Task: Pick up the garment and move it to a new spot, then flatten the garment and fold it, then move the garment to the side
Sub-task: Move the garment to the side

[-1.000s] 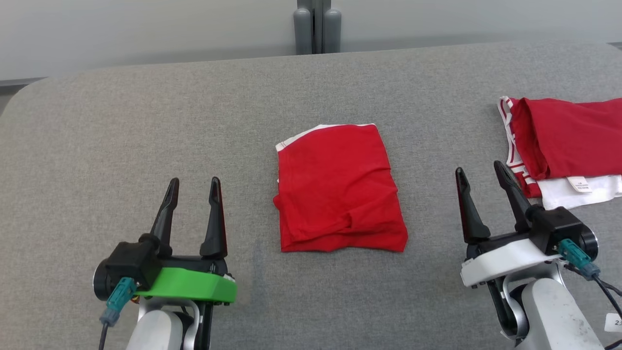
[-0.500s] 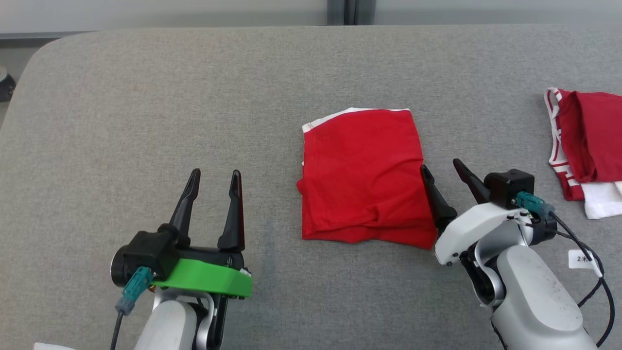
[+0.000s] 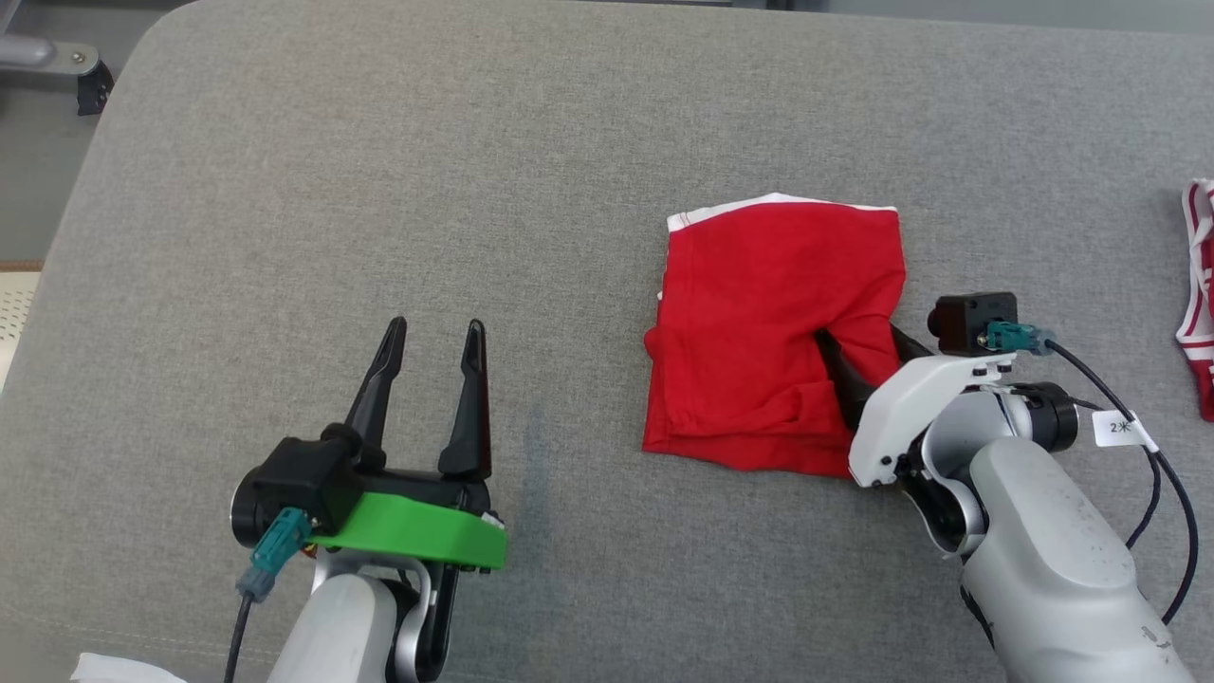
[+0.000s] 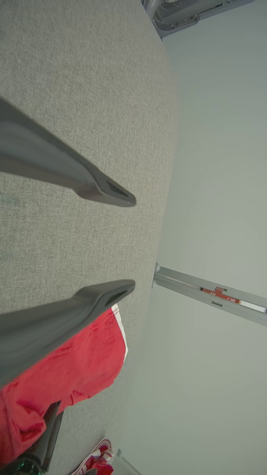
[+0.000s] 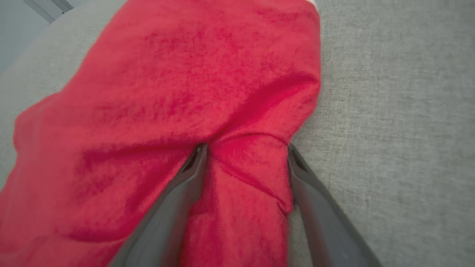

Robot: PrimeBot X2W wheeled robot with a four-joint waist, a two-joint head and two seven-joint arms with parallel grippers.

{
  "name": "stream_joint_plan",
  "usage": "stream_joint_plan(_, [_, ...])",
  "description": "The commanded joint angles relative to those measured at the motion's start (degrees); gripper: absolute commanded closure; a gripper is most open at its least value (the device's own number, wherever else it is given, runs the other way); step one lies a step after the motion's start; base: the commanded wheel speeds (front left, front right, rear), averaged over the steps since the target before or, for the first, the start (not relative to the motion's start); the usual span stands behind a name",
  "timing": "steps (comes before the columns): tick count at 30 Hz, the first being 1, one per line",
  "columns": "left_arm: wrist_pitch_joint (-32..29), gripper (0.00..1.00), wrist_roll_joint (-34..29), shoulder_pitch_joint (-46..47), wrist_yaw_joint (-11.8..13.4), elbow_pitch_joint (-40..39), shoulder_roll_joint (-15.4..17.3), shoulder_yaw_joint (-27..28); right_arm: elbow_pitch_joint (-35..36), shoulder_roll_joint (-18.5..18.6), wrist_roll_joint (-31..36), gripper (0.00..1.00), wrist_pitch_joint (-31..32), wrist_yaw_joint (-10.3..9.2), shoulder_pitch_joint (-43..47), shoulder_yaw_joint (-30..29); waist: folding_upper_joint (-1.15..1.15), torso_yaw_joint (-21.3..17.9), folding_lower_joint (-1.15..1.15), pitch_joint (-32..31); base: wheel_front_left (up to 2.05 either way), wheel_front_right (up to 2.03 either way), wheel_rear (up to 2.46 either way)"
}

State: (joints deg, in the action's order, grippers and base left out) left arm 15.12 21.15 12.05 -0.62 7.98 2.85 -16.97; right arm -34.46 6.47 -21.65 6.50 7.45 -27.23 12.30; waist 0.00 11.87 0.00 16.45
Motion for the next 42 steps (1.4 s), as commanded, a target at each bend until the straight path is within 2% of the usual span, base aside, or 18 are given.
stream_joint_plan(1, [0.0,0.00,0.3,0.1,0.2,0.2,0.1,0.1,-1.9,-0.2,0.6,0.71,1.2,0.06,1.4,1.9,0.00,-0.1,0.00,0.0,0.00,0.00,0.00])
stream_joint_plan(2, [0.0,0.00,0.2,0.0,0.2,0.3,0.1,0.1,-1.8,0.0,0.9,1.00,0.7,0.06,1.3,2.5,0.00,-0.3,0.00,-0.1,0.00,0.00,0.00])
stream_joint_plan(12, [0.0,0.00,-1.6,0.6,-0.5,0.0,0.1,1.4,0.4,5.3,6.6,1.00,-7.0,0.00,-2.1,8.1,0.00,-4.6,0.00,-1.6,0.00,0.00,0.00])
stream_joint_plan(22, [0.0,0.00,-4.5,2.0,-1.9,-1.1,0.1,2.1,5.6,12.7,8.2,1.00,-9.1,0.00,-7.1,16.9,0.00,-13.4,0.00,-0.1,0.00,0.00,0.00])
stream_joint_plan(27, [0.0,0.00,-7.6,4.7,-3.5,-0.9,0.2,0.7,7.8,21.6,6.8,1.00,-9.4,-0.01,-13.8,23.0,0.00,-17.7,0.00,3.4,0.00,0.00,0.00])
stream_joint_plan(32, [0.0,0.00,-9.8,7.6,-4.4,-1.2,0.2,-0.2,8.3,28.5,4.3,1.00,-10.4,-0.01,-19.9,26.4,0.00,-20.6,0.00,8.0,0.00,0.00,0.00])
stream_joint_plan(36, [0.0,0.00,-10.9,9.6,-5.1,-1.3,0.2,-1.1,6.1,33.7,3.2,1.00,-11.7,0.00,-23.2,29.1,0.00,-21.7,0.00,11.3,0.00,0.00,0.00])
stream_joint_plan(42, [0.0,0.00,-12.5,11.7,-5.9,-1.0,0.2,-1.9,-0.2,40.3,1.8,1.00,-14.4,-0.01,-26.5,30.4,0.00,-21.1,0.00,14.5,0.00,0.00,0.00])
